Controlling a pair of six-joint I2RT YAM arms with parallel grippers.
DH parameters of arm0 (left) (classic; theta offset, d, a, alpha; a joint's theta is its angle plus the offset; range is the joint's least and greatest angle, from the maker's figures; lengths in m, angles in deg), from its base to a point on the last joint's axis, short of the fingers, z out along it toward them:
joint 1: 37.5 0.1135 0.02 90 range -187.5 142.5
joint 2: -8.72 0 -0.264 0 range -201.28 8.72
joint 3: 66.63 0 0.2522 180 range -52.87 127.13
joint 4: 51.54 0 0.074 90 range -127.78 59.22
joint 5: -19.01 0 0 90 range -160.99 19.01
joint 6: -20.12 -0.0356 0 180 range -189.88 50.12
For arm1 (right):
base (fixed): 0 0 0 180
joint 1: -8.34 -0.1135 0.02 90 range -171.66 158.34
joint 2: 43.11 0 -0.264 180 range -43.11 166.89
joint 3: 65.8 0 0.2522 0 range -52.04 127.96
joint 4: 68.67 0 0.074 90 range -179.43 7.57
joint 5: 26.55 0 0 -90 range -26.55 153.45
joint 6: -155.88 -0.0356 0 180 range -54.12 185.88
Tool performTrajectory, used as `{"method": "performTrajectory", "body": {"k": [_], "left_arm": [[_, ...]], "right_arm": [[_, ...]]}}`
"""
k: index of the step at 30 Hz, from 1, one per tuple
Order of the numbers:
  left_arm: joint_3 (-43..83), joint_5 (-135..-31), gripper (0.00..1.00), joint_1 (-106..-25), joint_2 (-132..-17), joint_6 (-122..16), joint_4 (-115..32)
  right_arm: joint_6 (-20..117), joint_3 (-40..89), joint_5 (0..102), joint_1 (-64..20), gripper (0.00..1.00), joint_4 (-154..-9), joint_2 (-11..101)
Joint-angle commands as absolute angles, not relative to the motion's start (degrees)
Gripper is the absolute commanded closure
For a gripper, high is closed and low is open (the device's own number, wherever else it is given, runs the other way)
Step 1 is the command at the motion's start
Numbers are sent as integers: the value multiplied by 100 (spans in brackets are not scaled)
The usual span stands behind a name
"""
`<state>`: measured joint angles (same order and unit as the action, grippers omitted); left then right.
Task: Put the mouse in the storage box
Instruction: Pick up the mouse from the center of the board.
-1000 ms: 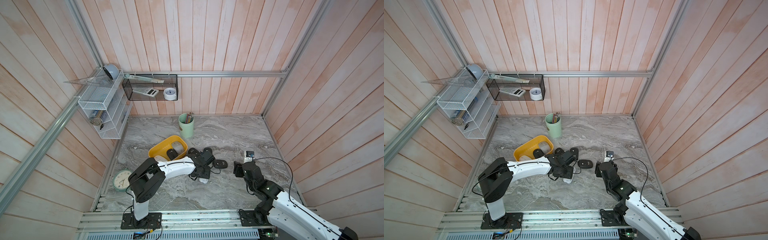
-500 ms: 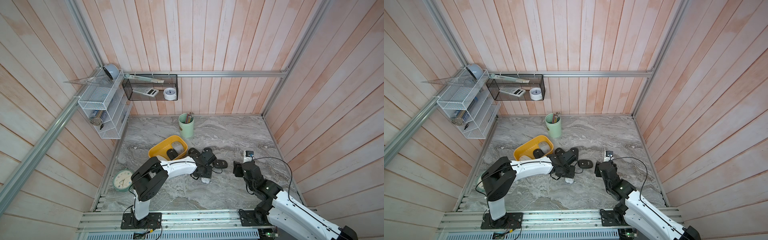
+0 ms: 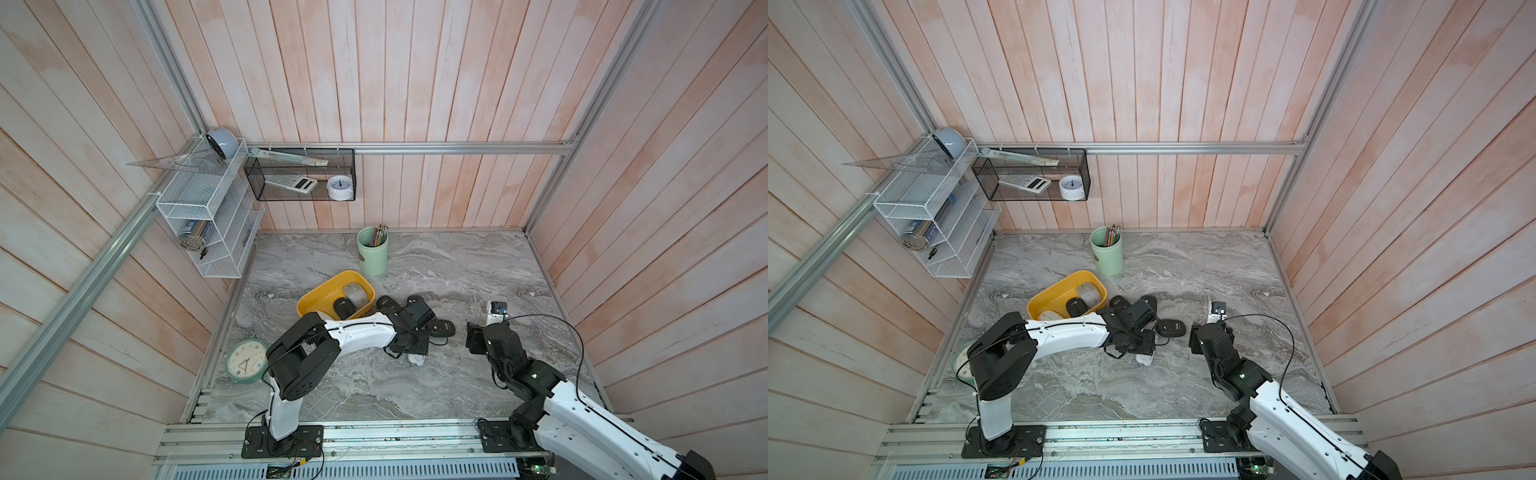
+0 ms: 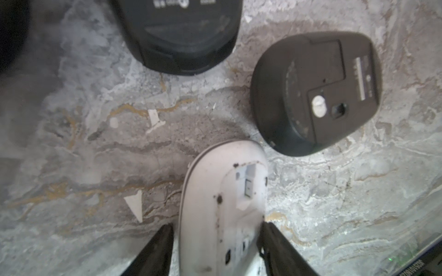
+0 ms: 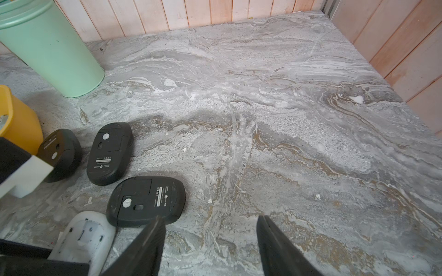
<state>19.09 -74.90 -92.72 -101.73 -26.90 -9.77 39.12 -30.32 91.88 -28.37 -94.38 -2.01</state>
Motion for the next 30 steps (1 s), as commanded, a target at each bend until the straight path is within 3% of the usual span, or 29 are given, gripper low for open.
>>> {"method": "performTrajectory", "body": {"k": [1, 12, 17, 24, 30], "left_arm": [[1861, -7534, 35, -9281, -10472, -2743, -788], [1855, -7380, 59, -9284, -10515, -2697, -720], [1789, -7371, 66, -9279, -10391, -2652, -872], [1720, -7437, 67, -9282, -10294, -2681, -1022], [1608, -7007, 79, -9279, -9887, -2706, -1010]], "right_arm": [[3890, -2981, 9203, -2811, 34, -9355, -198], [3890, -2989, 9216, -2814, 34, -9367, -220], [3883, -2989, 9225, -2813, 34, -9377, -240], [3881, -2998, 9228, -2807, 34, -9381, -259], [3872, -3008, 9261, -2814, 34, -9397, -302]]}}
